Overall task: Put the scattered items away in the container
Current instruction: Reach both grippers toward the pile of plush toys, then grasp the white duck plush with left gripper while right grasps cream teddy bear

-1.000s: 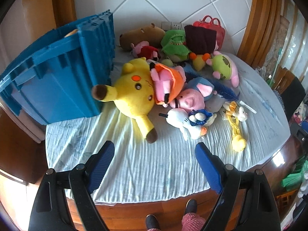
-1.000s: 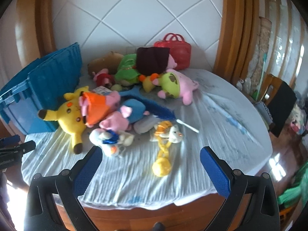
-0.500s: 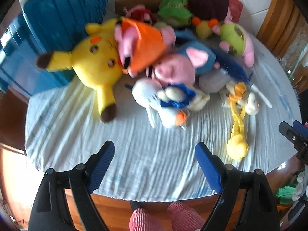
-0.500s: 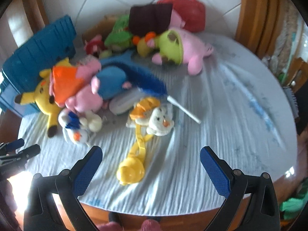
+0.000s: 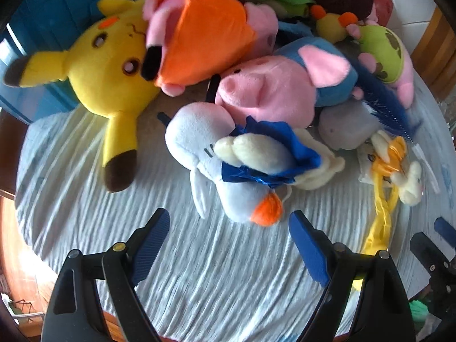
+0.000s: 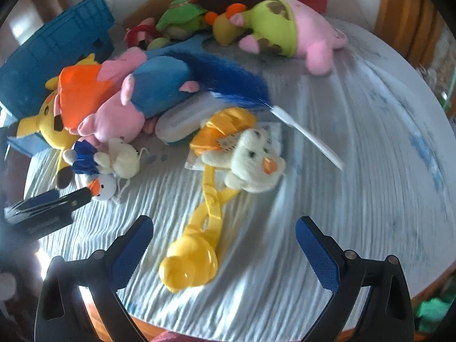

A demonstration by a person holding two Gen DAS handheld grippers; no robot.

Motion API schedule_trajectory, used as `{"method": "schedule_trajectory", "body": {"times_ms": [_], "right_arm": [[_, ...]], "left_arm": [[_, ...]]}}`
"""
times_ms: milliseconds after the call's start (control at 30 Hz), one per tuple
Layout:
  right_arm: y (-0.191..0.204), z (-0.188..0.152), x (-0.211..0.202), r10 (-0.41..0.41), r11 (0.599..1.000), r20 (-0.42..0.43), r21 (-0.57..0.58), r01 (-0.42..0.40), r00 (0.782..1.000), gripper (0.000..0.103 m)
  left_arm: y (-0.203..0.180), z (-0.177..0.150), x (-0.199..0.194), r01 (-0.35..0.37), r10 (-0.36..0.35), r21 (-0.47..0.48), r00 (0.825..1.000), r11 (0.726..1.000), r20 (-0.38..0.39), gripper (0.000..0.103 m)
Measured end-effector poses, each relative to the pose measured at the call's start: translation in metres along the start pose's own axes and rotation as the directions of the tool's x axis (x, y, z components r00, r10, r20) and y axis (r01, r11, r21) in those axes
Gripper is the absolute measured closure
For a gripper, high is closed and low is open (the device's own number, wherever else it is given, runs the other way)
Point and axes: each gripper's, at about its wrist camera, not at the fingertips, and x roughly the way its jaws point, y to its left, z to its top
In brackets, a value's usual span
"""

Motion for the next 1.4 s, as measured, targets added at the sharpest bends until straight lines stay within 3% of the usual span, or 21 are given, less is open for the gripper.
{"method": "schedule_trajectory", "body": {"times_ms": [100,267,433,533,633,733,833,1033,1233,1300,1367,1400], "right_arm": [[0.013,0.012,0.003,0.008,0.999,0.008,-0.049,-0.007,1.000,0.021],[0.043,0.027,0.013,0.063,0.991,0.002,-0.116,-0.062,0.998,0.023],[0.072,0.043,0.024,0.134,0.953,-0.027,-0.272,-0.136,0.991,0.025],[0.089,0.053,0.038,0.158,0.896,-0.058,-0.411,-0.167,0.986,0.029],[0.103,0.056,0.055,0.188,0.793,-0.110,-0.570,-0.217,0.976,0.035],[0.108,0.054,0.063,0.207,0.702,-0.149,-0.666,-0.252,0.967,0.037],[0.108,0.055,0.071,0.215,0.648,-0.169,-0.713,-0.269,0.962,0.037],[0.114,0.063,0.087,0.260,0.569,-0.237,-0.746,-0.347,0.936,0.046],[0.118,0.074,0.103,0.306,0.556,-0.314,-0.707,-0.437,0.899,0.050],[0.121,0.076,0.107,0.310,0.554,-0.331,-0.699,-0.452,0.891,0.050],[0.125,0.076,0.110,0.317,0.546,-0.345,-0.695,-0.467,0.883,0.050],[0.128,0.076,0.110,0.324,0.544,-0.351,-0.690,-0.477,0.879,0.050]], "left_arm": [[0.011,-0.001,0.002,0.012,-0.012,-0.005,1.000,1.000,-0.011,0.017],[0.034,-0.007,-0.006,0.041,-0.042,-0.048,0.999,0.998,-0.009,0.017],[0.046,-0.014,-0.012,0.005,-0.003,-0.163,1.000,0.987,0.013,0.017],[0.046,-0.023,-0.012,-0.008,0.017,-0.274,0.999,0.962,0.033,0.017],[0.039,-0.033,-0.015,0.003,0.023,-0.386,0.998,0.923,0.063,0.017],[0.026,-0.041,-0.008,-0.044,0.074,-0.462,0.996,0.886,0.047,0.017],[0.019,-0.047,-0.005,-0.071,0.103,-0.500,0.994,0.863,0.036,0.017],[0.012,-0.032,0.008,-0.161,0.194,-0.494,0.981,0.855,0.017,0.019],[0.021,-0.020,0.030,-0.137,0.181,-0.511,0.983,0.848,0.037,0.020],[0.024,-0.015,0.034,-0.101,0.150,-0.513,0.987,0.852,0.055,0.036],[0.028,-0.013,0.031,-0.051,0.107,-0.503,0.991,0.863,0.084,0.070],[0.029,-0.012,0.029,-0.045,0.103,-0.497,0.991,0.866,0.088,0.071]]}}
